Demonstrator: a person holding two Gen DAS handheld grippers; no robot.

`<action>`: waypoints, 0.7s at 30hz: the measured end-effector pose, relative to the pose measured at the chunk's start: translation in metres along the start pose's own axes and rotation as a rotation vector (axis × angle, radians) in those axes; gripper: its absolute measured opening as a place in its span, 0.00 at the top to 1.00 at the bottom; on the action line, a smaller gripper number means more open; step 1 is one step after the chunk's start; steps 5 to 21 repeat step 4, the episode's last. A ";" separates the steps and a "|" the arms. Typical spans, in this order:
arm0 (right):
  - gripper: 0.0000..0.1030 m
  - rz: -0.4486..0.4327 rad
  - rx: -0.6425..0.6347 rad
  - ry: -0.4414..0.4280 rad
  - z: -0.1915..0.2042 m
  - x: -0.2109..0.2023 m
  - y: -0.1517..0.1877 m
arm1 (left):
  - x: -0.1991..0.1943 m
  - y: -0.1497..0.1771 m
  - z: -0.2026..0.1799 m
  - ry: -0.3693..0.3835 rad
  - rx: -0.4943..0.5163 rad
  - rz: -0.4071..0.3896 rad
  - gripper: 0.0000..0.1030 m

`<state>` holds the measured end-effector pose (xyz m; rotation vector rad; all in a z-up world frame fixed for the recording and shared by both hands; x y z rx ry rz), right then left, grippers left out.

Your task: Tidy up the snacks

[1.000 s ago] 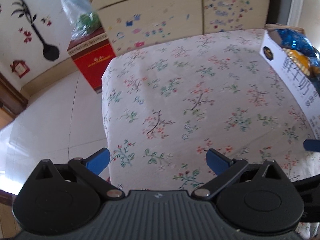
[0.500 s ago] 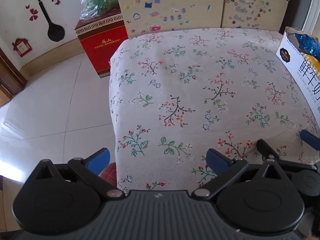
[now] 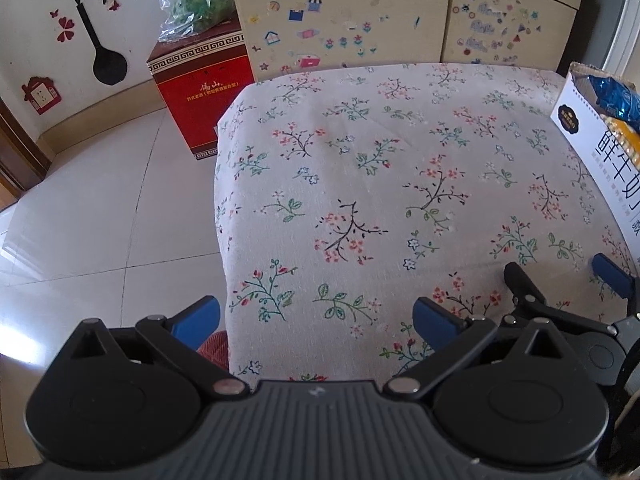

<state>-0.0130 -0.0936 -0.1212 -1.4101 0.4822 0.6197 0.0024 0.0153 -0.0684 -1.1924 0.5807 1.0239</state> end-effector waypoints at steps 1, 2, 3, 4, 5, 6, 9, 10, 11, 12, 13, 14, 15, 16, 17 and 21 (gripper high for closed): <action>0.00 0.000 0.001 0.000 0.000 0.000 0.000 | 0.000 0.000 0.000 -0.001 0.001 0.001 0.01; 0.00 0.000 0.000 0.000 0.000 0.000 0.000 | 0.001 0.000 -0.001 -0.002 0.001 0.001 0.01; 0.00 -0.001 0.001 0.000 0.000 0.000 0.000 | 0.001 -0.001 -0.001 -0.002 0.000 0.001 0.01; 0.00 0.000 0.000 0.000 0.000 0.000 0.000 | 0.001 -0.001 -0.001 -0.002 -0.001 0.002 0.01; 0.00 0.000 0.000 0.000 0.000 0.000 0.000 | 0.001 -0.001 -0.001 -0.002 -0.001 0.002 0.01; 0.00 0.000 0.000 0.000 0.000 0.000 0.000 | 0.001 -0.001 -0.001 -0.002 -0.001 0.002 0.01; 0.00 0.000 0.000 0.000 0.000 0.000 0.000 | 0.001 -0.001 -0.001 -0.002 -0.001 0.002 0.01; 0.00 0.000 0.000 0.000 0.000 0.000 0.000 | 0.001 -0.001 -0.001 -0.002 -0.001 0.002 0.01; 0.00 0.000 0.000 0.000 0.000 0.000 0.000 | 0.001 -0.001 -0.001 -0.002 -0.001 0.002 0.01; 0.00 0.000 0.000 0.000 0.000 0.000 0.000 | 0.001 -0.001 -0.001 -0.002 -0.001 0.002 0.01; 0.00 0.000 0.000 0.000 0.000 0.000 0.000 | 0.001 -0.001 -0.001 -0.002 -0.001 0.002 0.01; 0.00 0.000 0.000 0.000 0.000 0.000 0.000 | 0.001 -0.001 -0.001 -0.002 -0.001 0.002 0.01; 0.00 0.000 0.000 0.000 0.000 0.000 0.000 | 0.001 -0.001 -0.001 -0.002 -0.001 0.002 0.01; 0.00 0.000 0.000 0.000 0.000 0.000 0.000 | 0.001 -0.001 -0.001 -0.002 -0.001 0.002 0.01; 0.00 0.000 0.000 0.000 0.000 0.000 0.000 | 0.001 -0.001 -0.001 -0.002 -0.001 0.002 0.01; 0.00 0.000 0.000 0.000 0.000 0.000 0.000 | 0.001 -0.001 -0.001 -0.002 -0.001 0.002 0.01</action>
Point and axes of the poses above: each gripper's, at about its wrist camera, not at the fingertips, and x roughly the way its jaws point, z to its left, y to its underside, the point moved 4 cm from there along x, roughly the way its jaws point, and after that the axes turned 13 degrees about -y, right-handed, at the moved point
